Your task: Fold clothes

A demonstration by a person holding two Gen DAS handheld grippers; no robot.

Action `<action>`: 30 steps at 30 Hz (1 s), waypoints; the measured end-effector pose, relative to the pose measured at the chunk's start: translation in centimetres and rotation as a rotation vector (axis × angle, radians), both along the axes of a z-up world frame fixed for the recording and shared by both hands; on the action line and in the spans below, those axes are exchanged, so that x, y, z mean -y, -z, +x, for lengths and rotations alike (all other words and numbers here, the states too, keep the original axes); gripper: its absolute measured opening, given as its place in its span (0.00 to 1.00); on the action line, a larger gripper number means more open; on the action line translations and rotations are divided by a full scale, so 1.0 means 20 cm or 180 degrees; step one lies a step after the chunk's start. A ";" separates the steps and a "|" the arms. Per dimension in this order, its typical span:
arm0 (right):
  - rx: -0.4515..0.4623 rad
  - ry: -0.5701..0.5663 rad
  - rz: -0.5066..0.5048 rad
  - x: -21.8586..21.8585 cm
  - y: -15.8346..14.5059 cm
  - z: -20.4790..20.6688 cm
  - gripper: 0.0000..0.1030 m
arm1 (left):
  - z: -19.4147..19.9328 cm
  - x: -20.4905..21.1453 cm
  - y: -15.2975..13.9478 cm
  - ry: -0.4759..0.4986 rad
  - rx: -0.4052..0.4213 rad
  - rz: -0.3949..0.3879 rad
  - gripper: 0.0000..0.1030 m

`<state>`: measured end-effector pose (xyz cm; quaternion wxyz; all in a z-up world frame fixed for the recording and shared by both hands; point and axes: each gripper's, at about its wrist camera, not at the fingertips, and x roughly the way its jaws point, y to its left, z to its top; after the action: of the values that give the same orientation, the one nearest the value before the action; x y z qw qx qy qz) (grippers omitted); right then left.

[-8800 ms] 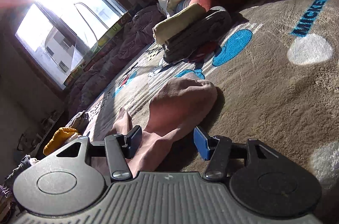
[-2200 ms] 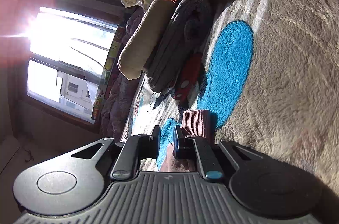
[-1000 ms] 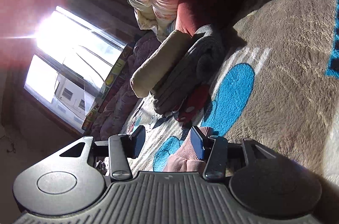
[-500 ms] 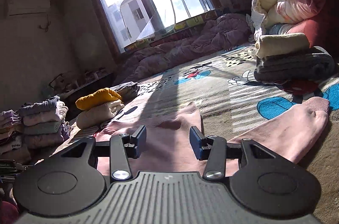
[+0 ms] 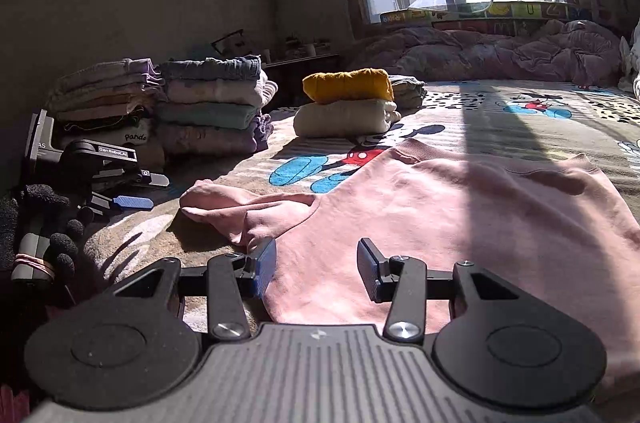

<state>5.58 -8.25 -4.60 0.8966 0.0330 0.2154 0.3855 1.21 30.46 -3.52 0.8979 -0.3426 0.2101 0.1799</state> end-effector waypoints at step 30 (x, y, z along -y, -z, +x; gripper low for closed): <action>0.0202 -0.0039 -0.0691 -0.52 0.18 0.05 0.54 | 0.36 -0.03 -0.21 0.1252 0.0567 0.1563 0.08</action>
<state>6.58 2.20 -8.17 0.8989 -0.0778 0.2275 0.3662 8.33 31.06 0.63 0.9860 -0.0831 0.1432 0.0176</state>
